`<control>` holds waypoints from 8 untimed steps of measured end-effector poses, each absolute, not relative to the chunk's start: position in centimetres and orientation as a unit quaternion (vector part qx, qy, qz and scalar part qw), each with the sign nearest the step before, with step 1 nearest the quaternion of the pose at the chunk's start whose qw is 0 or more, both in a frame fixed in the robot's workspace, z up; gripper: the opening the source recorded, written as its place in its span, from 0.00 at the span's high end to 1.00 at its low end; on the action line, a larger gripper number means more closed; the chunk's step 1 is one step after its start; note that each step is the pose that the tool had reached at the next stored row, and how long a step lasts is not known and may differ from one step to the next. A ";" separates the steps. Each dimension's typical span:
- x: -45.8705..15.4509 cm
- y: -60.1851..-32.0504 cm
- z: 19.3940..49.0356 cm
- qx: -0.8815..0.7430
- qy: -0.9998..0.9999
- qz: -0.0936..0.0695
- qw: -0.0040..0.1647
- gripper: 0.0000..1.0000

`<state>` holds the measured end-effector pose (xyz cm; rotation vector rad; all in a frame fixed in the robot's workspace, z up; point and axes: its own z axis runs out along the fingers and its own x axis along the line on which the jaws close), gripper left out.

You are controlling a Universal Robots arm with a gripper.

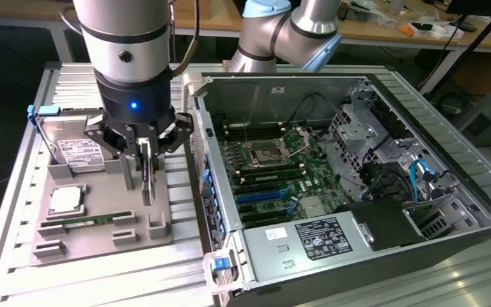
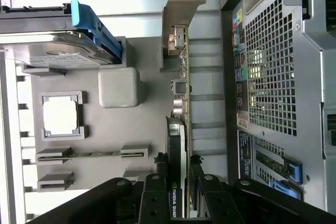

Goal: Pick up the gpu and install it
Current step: 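Pick up the gpu and move the gpu toward the slot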

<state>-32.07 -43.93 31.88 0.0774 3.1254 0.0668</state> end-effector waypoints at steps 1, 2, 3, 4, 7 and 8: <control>-32.1 -43.9 32.1 0.025 0.999 0.021 0.007 0.73; -32.1 -43.9 32.4 0.025 0.999 0.021 0.007 0.73; -32.1 -43.9 32.7 0.025 0.999 0.021 0.007 0.73; -32.1 -43.9 33.0 0.025 0.999 0.021 0.007 0.73; -32.1 -43.9 34.0 0.025 0.999 0.021 0.007 0.73; -32.1 -43.9 34.4 0.025 0.999 0.021 0.007 0.73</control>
